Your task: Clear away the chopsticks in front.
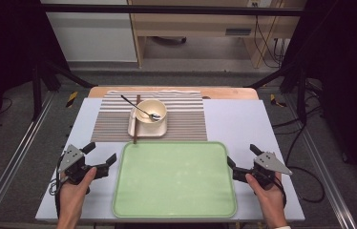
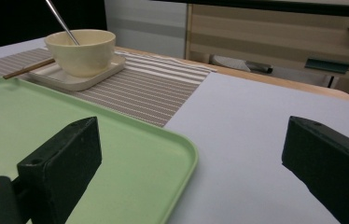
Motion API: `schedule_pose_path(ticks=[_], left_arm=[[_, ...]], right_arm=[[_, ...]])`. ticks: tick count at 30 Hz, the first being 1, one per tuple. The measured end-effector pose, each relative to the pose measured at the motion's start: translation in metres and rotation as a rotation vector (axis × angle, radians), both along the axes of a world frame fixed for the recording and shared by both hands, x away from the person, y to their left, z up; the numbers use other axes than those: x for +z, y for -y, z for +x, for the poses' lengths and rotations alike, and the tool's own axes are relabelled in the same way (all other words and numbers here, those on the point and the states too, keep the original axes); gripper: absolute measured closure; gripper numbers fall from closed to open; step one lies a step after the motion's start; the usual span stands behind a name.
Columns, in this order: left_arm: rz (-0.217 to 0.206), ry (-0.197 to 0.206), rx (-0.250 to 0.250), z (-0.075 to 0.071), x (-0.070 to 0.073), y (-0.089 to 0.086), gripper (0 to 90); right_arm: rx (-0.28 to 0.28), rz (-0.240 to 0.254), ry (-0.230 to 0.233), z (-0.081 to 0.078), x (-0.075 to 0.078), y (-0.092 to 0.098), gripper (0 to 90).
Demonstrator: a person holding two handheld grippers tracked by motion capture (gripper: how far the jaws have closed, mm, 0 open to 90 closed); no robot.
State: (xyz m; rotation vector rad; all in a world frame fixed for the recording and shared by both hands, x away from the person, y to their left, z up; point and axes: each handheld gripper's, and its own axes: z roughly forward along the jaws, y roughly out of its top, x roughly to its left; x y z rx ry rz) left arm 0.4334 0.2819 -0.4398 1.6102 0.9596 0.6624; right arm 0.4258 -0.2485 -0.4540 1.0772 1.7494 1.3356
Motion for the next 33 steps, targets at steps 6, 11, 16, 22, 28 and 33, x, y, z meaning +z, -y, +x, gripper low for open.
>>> schedule_pose_path(ticks=[6, 11, 16, 22, 28, 33], left_arm=[[0.061, 0.033, -0.002, -0.002, 0.015, 0.016, 4.2], [0.086, 0.044, 0.004, 0.011, 0.021, 0.028, 7.2], [0.101, -0.025, -0.002, 0.035, 0.028, 0.040, 11.1], [0.172, 0.003, -0.052, 0.048, 0.036, 0.060, 6.0], [0.103, 0.031, -0.025, 0.053, 0.037, 0.070, 6.1], [0.133, -0.054, 0.018, 0.061, 0.036, 0.069, 10.1]], right_arm=[[-0.042, -0.044, -0.003, -0.009, 0.000, 0.005, 8.9], [-0.051, -0.056, 0.022, -0.015, 0.003, 0.007, 9.7], [-0.075, -0.048, 0.023, -0.015, 0.003, 0.010, 13.1], [-0.082, -0.075, 0.015, -0.015, 0.002, 0.009, 12.8], [-0.067, -0.067, 0.016, -0.015, 0.002, 0.008, 11.7], [-0.065, -0.076, 0.004, -0.014, 0.000, 0.007, 11.1]])
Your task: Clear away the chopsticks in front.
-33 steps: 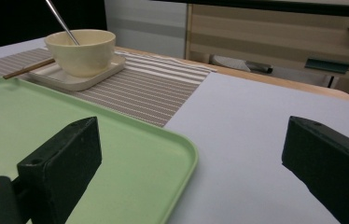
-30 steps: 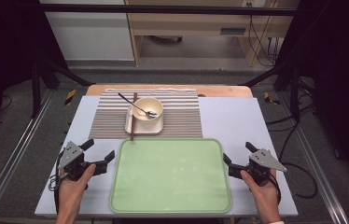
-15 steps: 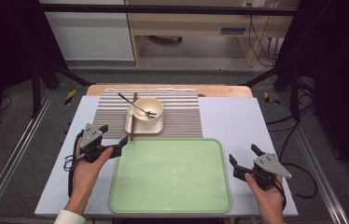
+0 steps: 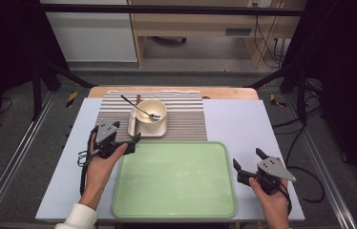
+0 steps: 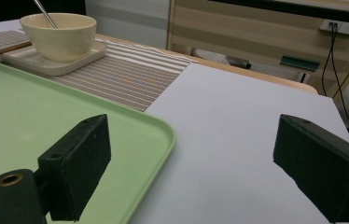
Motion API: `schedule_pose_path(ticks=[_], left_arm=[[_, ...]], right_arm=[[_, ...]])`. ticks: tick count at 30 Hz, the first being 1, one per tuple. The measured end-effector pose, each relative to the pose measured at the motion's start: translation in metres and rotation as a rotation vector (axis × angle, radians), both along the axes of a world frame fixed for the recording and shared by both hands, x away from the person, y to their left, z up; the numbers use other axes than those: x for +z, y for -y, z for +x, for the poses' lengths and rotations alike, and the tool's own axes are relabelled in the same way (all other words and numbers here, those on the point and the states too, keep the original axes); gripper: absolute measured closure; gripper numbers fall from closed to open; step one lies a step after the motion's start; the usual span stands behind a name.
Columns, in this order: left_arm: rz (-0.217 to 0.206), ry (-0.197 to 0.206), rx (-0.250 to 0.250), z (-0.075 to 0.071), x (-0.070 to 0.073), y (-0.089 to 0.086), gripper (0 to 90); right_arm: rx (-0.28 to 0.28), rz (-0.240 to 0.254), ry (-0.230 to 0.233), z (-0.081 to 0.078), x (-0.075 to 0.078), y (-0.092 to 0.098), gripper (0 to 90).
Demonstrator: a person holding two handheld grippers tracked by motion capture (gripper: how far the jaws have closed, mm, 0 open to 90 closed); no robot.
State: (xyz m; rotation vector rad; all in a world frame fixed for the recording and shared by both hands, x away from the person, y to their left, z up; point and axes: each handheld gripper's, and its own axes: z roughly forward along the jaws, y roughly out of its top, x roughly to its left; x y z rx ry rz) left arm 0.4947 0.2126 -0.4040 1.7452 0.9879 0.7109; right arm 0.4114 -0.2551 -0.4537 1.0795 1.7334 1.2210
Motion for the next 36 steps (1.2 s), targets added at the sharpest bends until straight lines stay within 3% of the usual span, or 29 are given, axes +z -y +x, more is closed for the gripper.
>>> schedule_pose_path(ticks=[5, 10, 13, 18, 20, 27, 36], left_arm=[[-0.016, -0.044, 0.044, 0.010, -0.003, -0.007, 18.5], [-0.012, -0.124, 0.058, 0.025, -0.010, -0.012, 28.9], [0.014, -0.194, 0.109, 0.041, -0.017, -0.011, 40.1], [0.001, -0.252, 0.155, 0.058, -0.023, -0.012, 51.4], [-0.021, -0.271, 0.156, 0.065, -0.026, -0.013, 54.0], [-0.029, -0.313, 0.159, 0.083, -0.033, -0.010, 60.0], [-0.017, -0.342, 0.163, 0.087, -0.040, 0.000, 67.7]], right_arm=[[-0.005, -0.002, -0.001, 0.001, 0.000, 0.000, 10.5], [-0.009, -0.007, -0.004, 0.002, 0.000, 0.001, 10.3], [-0.008, -0.019, -0.003, 0.002, 0.000, 0.001, 10.2], [-0.025, -0.020, 0.000, 0.003, 0.001, 0.005, 10.3], [-0.030, -0.022, -0.006, 0.003, 0.000, 0.007, 10.5], [-0.028, -0.026, -0.005, 0.002, 0.001, 0.007, 11.6], [-0.029, -0.023, -0.019, 0.002, 0.001, 0.009, 13.8]])
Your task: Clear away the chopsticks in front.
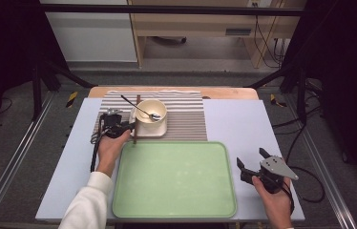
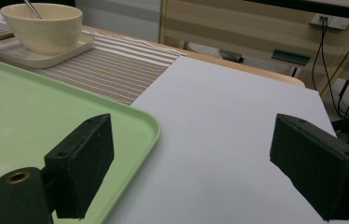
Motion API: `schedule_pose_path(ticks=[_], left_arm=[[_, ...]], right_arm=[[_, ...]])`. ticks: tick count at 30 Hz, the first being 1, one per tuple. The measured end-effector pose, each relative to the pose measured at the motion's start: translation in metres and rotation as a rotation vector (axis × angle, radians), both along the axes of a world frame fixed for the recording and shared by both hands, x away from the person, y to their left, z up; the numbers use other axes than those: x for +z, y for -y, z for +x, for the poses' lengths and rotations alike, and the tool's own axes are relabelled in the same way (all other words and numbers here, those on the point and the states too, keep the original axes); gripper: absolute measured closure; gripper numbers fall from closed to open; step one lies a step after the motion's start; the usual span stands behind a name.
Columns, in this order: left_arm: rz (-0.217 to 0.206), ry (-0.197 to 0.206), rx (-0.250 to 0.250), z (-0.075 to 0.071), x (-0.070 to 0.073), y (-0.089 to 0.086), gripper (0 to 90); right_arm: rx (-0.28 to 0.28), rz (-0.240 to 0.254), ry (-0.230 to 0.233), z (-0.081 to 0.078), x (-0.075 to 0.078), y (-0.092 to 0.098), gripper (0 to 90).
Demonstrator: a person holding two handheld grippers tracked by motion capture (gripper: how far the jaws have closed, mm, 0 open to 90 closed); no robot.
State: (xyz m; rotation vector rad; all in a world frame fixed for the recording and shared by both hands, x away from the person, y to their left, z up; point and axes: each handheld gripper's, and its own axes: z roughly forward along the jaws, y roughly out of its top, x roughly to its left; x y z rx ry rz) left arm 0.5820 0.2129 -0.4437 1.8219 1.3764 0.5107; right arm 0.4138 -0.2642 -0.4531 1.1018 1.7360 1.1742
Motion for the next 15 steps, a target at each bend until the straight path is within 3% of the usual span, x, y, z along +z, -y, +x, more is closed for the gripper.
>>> schedule_pose_path(ticks=[5, 15], left_arm=[[0.034, -0.012, 0.017, 0.0021, -0.0035, 0.0068, 69.4], [0.032, -0.025, 0.050, 0.0058, -0.0092, 0.0076, 72.1]], right_arm=[[-0.002, 0.000, -0.001, -0.0002, 0.0001, 0.0004, 13.9], [-0.004, 0.003, -0.006, -0.0002, 0.0003, 0.0012, 14.0]])
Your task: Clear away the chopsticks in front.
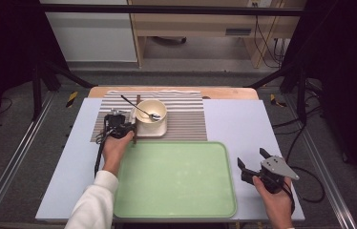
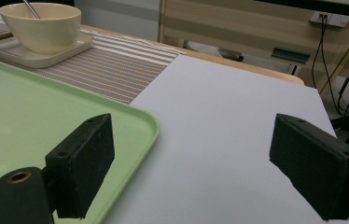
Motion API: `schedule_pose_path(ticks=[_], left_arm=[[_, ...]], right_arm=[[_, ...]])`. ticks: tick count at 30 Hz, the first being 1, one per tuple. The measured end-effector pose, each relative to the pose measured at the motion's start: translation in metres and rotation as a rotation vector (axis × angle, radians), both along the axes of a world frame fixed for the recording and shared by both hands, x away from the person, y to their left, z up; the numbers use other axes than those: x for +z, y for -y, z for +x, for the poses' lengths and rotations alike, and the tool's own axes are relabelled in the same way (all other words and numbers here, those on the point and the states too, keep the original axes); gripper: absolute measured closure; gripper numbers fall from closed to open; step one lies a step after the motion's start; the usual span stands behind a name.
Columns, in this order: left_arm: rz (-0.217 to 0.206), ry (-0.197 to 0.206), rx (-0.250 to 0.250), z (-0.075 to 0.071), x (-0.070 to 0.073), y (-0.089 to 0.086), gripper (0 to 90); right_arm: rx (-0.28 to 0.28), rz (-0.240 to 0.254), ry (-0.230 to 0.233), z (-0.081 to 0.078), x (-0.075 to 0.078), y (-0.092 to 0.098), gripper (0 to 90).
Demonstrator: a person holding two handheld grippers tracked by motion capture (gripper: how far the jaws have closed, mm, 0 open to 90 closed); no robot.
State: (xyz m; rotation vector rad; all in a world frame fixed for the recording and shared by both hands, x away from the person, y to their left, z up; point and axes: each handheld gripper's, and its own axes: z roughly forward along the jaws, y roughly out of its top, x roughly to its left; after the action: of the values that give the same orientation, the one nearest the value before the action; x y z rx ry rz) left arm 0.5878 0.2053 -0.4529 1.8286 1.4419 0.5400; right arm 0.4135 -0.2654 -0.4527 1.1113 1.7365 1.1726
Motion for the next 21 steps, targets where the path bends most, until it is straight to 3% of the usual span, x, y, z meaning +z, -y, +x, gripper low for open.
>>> schedule_pose_path(ticks=[21], left_arm=[[0.000, -0.022, 0.042, 0.0040, -0.0075, 0.0044, 76.7]], right_arm=[[0.002, 0.002, -0.014, -0.0004, 0.0004, -0.0002, 14.8]])
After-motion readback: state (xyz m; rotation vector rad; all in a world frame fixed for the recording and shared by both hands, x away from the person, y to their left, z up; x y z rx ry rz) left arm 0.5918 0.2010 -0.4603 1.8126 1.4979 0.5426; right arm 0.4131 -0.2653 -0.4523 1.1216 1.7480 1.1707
